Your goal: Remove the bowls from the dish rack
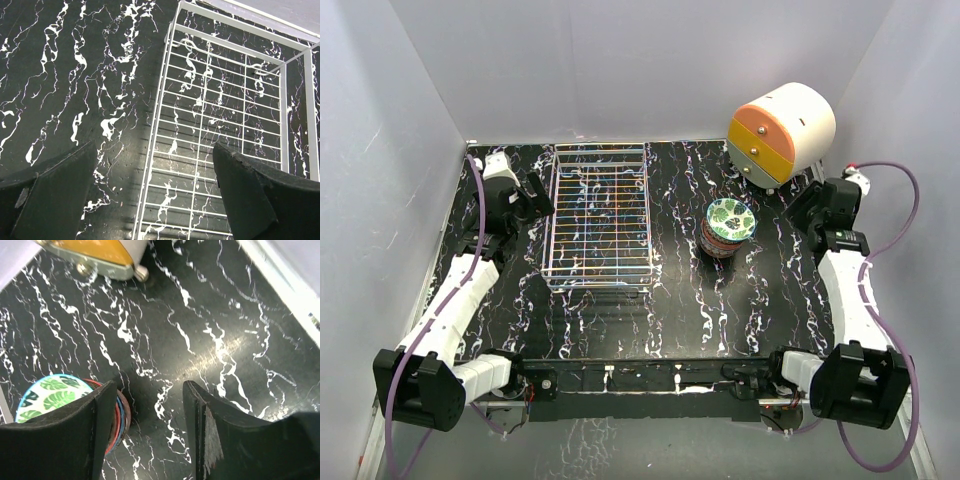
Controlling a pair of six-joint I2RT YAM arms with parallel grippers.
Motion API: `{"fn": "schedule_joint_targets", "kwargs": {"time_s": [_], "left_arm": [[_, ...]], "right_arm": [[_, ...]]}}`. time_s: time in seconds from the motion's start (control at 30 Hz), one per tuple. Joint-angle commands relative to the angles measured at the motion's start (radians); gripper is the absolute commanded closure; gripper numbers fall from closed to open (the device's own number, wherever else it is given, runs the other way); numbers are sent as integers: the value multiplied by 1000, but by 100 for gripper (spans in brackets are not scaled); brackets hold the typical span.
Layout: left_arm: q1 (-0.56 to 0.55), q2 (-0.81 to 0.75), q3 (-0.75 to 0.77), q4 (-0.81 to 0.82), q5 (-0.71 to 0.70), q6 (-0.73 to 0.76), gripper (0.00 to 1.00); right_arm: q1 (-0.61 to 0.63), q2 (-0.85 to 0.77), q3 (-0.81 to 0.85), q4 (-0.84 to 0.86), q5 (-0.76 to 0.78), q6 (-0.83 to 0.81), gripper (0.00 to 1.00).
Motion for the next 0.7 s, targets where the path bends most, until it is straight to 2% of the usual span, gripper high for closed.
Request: {"fn": "schedule_joint_targets", "kwargs": {"time_s": [0.0,0.17,0.43,0.53,0.67], "left_arm": [[2,-8,-4,12,16,-2,3],[2,-12,-6,12,20,-2,3],[2,-12,-5,30,82,3,3],[1,-6,-1,28,95,7,3],[1,-18,6,57,236,-19,3]], "right_arm": [[-74,19,-70,111,-118,40,43],[-136,57,-129,155,-201,55,45],[-141,126,-193,226,-290,79,65],[-140,149,-214,247,-326,84,68],[-140,171,-252,293,-381,95,68]]}}
